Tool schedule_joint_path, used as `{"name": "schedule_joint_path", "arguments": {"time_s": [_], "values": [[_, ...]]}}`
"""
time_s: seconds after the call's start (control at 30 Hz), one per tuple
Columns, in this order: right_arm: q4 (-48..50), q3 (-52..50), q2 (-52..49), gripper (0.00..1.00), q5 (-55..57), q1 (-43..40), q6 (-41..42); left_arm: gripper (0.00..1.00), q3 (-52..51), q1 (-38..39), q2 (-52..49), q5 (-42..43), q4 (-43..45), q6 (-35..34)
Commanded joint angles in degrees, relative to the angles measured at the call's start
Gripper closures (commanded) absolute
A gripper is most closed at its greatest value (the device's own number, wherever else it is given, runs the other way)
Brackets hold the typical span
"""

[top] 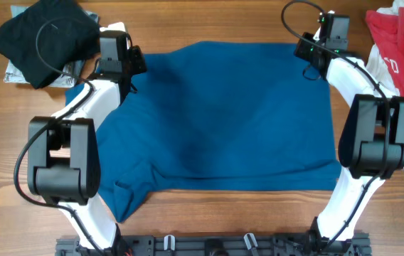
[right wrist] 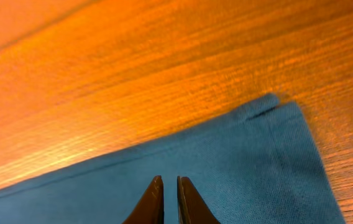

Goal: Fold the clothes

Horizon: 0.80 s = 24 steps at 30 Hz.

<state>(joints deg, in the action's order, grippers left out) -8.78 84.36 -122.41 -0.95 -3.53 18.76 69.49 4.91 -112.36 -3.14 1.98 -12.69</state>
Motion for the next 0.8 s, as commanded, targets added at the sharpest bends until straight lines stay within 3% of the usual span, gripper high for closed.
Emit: {"name": "schedule_joint_path", "arguments": {"time_s": [0.0, 0.3, 0.67, 0.77], "values": [[1.16, 0.98, -2.60, 0.91, 1.60, 0.28, -0.74, 0.96, 0.39, -0.20, -3.80, -2.03, 3.26, 0.11], [1.33, 0.87, -5.66, 0.90, 4.44, 0.26, -0.76, 0.96, 0.39, -1.36, -14.08, -2.75, 9.44, 0.09], [0.00, 0.66, -12.24, 0.91, 7.65, -5.62, -2.29, 0.96, 0.39, -6.69, -14.21, -2.78, 10.01, 0.11], [-1.53, 0.68, -12.26, 0.95, 10.01, -7.69, -2.64, 0.96, 0.39, -7.06, -14.21, -6.43, 10.80, 0.13]]}}
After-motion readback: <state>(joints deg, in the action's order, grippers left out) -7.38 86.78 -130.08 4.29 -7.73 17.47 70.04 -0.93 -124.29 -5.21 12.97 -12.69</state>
